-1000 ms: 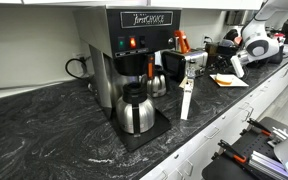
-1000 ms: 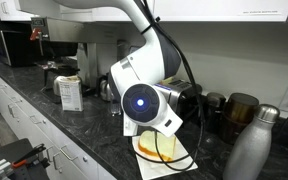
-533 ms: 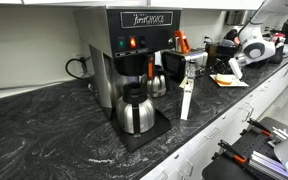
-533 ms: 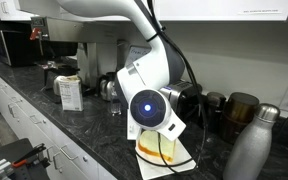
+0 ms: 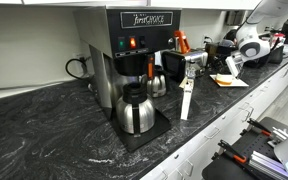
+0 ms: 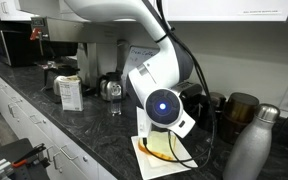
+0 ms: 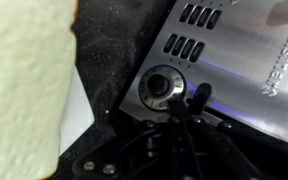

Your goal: Push the right lever on the bread toaster upwards

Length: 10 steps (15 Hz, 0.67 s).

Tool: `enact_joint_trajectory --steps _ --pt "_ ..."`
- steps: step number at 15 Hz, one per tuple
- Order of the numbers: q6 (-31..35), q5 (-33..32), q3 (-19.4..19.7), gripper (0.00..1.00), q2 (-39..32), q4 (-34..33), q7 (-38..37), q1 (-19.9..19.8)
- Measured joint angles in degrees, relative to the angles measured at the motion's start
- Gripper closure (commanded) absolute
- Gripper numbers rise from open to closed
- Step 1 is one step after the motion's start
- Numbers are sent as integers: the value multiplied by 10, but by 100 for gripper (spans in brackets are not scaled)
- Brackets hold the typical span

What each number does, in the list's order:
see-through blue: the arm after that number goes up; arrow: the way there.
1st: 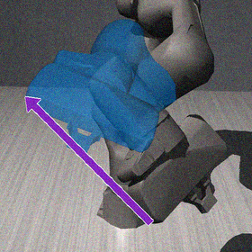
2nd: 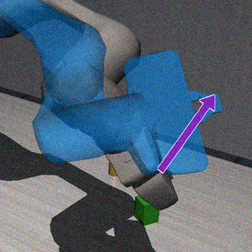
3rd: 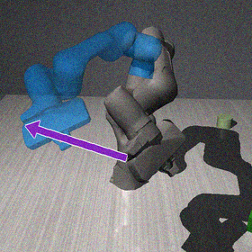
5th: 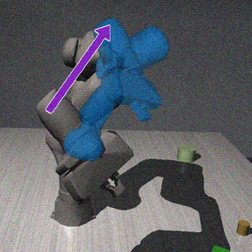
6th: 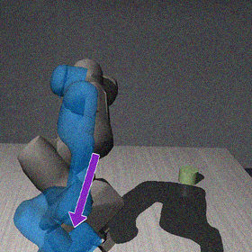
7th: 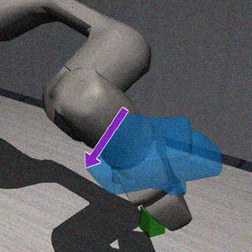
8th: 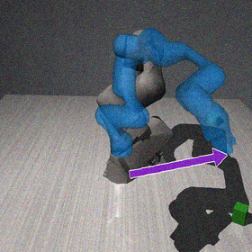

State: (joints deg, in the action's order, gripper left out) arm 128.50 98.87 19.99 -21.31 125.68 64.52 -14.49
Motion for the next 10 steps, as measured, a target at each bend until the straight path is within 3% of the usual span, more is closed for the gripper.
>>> enact_joint_trajectory --steps 10 --pt "-8 0 -3 100 -17 -18 0 -2"
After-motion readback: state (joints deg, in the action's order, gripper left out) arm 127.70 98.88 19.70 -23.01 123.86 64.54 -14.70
